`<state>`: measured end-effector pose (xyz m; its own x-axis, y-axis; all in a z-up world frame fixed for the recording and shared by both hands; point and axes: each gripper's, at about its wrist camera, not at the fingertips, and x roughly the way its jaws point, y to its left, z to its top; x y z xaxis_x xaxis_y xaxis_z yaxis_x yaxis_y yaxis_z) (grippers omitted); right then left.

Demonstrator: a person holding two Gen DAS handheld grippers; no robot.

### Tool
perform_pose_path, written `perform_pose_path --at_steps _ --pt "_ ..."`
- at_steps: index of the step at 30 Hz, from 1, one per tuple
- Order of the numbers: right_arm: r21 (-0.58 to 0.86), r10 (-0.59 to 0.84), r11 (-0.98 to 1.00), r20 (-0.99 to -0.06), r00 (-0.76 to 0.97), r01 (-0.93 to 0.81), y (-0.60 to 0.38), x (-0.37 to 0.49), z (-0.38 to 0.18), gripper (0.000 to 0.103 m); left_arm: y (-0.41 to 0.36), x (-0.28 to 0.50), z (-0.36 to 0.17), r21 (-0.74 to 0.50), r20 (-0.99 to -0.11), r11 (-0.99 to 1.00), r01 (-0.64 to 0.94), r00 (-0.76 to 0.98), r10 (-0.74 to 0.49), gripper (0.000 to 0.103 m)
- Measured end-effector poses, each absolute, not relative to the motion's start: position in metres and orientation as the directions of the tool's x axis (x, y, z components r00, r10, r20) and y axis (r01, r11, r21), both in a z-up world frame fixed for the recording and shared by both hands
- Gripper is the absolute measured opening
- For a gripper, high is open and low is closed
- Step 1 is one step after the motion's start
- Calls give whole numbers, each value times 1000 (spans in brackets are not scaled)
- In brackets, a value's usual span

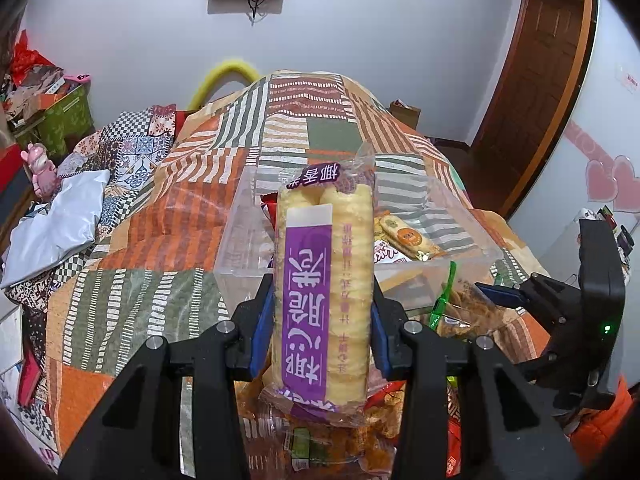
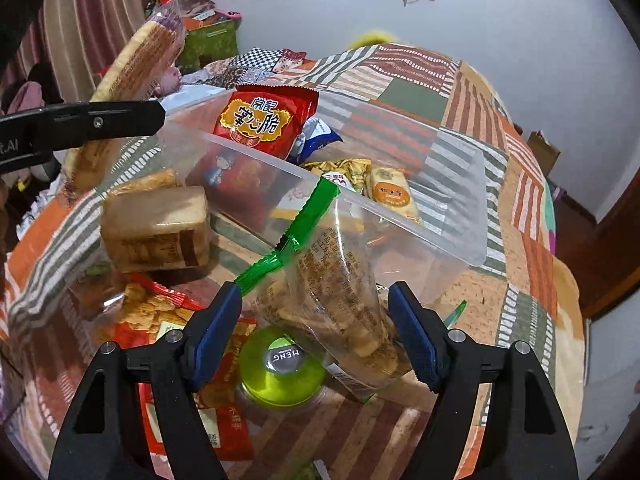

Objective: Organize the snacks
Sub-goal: 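Lift both held snacks and carry them toward the clear box, then lower the cracker roll into the box with the left gripper while the right drops the cookie bag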

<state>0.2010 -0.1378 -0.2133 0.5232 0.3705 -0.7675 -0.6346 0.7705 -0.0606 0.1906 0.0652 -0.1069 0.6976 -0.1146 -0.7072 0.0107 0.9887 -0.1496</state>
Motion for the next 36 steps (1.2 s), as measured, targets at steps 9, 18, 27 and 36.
perform_pose_path --at_steps 9,18,27,36 --pt "-3 403 789 -753 521 -615 -150 204 -210 34 63 189 -109 -149 -709 989 9 696 -113 41" --pt "48 435 809 -718 543 -585 -165 198 -199 25 61 187 -106 -144 -707 990 8 699 -109 41" --pt "100 481 821 -652 586 -563 -187 188 -171 18 56 186 -98 -148 -698 989 13 707 -113 41" --pt "153 536 817 -557 634 -556 -198 191 -135 17 47 195 -81 -160 -672 987 33 729 -133 41"
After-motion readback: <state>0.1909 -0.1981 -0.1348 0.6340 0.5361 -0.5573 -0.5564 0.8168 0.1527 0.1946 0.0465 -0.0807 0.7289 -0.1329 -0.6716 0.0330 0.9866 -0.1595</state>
